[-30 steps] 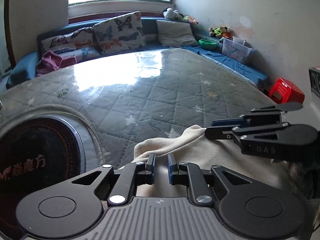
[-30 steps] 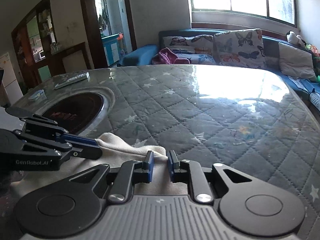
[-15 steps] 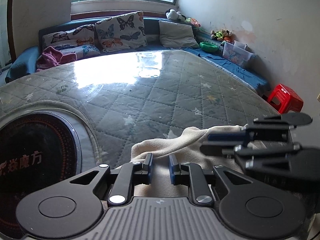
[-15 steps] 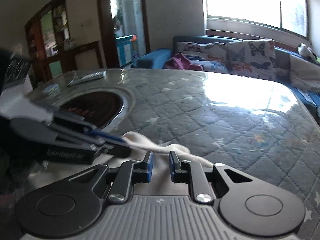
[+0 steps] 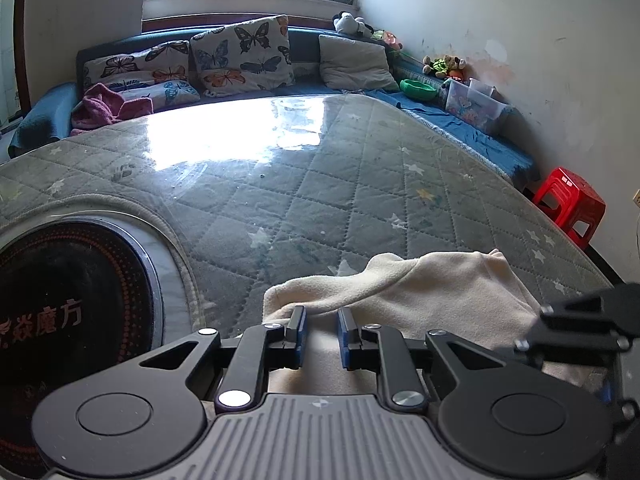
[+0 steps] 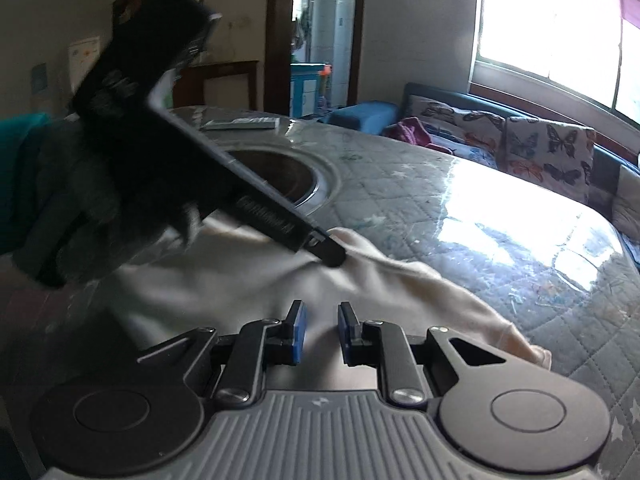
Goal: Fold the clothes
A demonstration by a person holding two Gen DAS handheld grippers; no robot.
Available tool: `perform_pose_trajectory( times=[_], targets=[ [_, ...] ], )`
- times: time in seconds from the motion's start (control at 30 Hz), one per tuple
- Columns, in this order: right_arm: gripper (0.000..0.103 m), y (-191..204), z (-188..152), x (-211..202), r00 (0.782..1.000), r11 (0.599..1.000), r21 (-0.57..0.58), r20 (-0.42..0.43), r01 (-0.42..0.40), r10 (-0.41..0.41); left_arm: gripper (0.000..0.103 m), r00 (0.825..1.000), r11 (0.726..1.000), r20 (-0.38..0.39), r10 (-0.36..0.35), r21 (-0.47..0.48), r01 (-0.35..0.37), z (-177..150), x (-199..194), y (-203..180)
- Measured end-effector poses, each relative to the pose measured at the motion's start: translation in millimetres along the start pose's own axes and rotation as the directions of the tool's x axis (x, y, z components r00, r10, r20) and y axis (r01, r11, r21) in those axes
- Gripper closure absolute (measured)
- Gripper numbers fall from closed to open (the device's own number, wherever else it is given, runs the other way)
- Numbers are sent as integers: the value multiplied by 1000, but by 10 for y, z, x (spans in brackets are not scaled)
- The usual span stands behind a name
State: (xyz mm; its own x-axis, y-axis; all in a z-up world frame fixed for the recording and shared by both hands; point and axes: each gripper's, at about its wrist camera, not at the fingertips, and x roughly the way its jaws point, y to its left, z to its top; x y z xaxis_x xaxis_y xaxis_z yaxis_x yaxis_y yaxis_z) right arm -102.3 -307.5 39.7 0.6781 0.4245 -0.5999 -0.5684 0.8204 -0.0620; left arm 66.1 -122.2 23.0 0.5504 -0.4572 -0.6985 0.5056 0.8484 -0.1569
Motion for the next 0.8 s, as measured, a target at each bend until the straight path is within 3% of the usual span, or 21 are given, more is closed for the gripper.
perform_pose_trajectory(
  times=[0.2, 0.43, 0.63, 0.8],
  targets=[
    [83, 215, -128, -191, 1000, 996, -88, 10, 1, -1, 85, 1000, 1000, -3, 0, -12, 0, 8, 3, 11],
    [80, 337, -216, -318, 997, 990, -121, -12, -72, 71, 85, 1000, 999, 4, 4, -34, -3, -5, -25, 17],
    [79, 255, -160, -435, 994, 994, -32, 22, -107, 108, 84, 998, 999, 63, 22, -47, -19, -97, -279, -13],
    [79, 95, -168, -523, 998, 998, 49, 54, -38, 36, 84, 992, 1000, 125, 9, -26, -6, -374, -629, -112]
  ],
)
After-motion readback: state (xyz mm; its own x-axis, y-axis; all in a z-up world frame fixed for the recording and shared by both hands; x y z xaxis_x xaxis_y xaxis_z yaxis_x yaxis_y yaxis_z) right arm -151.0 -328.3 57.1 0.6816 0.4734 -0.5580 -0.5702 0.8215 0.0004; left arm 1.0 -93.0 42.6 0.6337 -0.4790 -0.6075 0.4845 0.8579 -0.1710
